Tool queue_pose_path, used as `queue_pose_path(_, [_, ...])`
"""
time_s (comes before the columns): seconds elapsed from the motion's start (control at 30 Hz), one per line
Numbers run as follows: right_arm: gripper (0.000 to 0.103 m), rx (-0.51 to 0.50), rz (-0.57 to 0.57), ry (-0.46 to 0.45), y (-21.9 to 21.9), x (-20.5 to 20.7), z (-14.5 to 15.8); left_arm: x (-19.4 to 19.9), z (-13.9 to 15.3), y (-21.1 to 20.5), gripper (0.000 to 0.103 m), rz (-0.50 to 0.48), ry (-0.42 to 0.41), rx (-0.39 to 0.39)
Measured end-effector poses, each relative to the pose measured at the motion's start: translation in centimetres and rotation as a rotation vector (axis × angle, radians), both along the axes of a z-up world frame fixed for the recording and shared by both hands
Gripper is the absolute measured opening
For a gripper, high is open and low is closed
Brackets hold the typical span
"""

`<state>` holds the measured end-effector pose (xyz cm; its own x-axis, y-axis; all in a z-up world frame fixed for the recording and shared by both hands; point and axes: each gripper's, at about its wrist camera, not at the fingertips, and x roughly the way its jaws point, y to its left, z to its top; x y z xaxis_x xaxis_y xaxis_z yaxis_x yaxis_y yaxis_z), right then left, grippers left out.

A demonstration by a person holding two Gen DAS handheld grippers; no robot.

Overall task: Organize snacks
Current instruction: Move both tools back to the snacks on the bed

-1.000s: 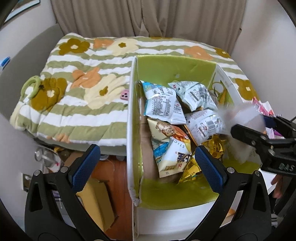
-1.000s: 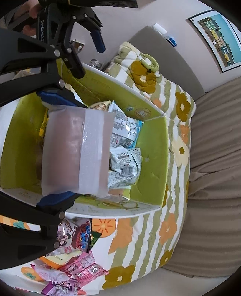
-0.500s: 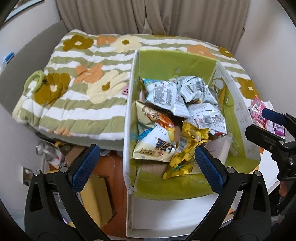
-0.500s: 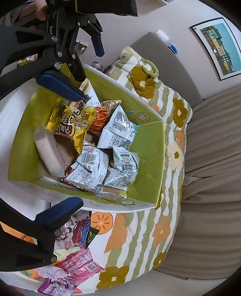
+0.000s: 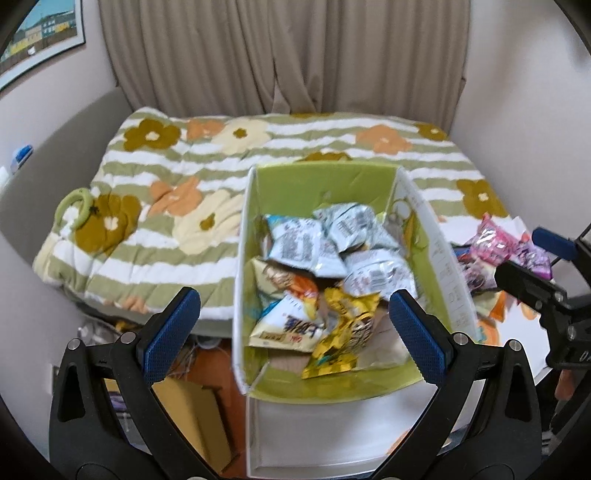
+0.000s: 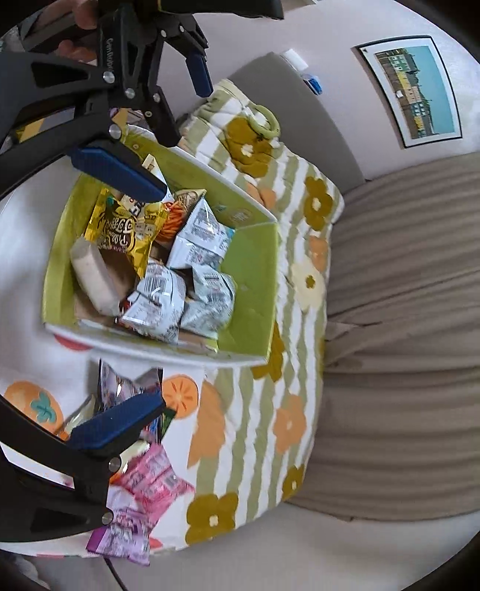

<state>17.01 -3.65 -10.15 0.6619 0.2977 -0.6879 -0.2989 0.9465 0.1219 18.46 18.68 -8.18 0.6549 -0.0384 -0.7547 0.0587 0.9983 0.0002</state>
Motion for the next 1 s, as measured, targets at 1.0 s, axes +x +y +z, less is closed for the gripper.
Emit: queue_pose_path(1.0, [0.103,-0.055,-0.149,0.045,-26.4,-0.1,-3.1,4.9,-4.6,-27.7,0.101,-0.141,0.116,-0.040])
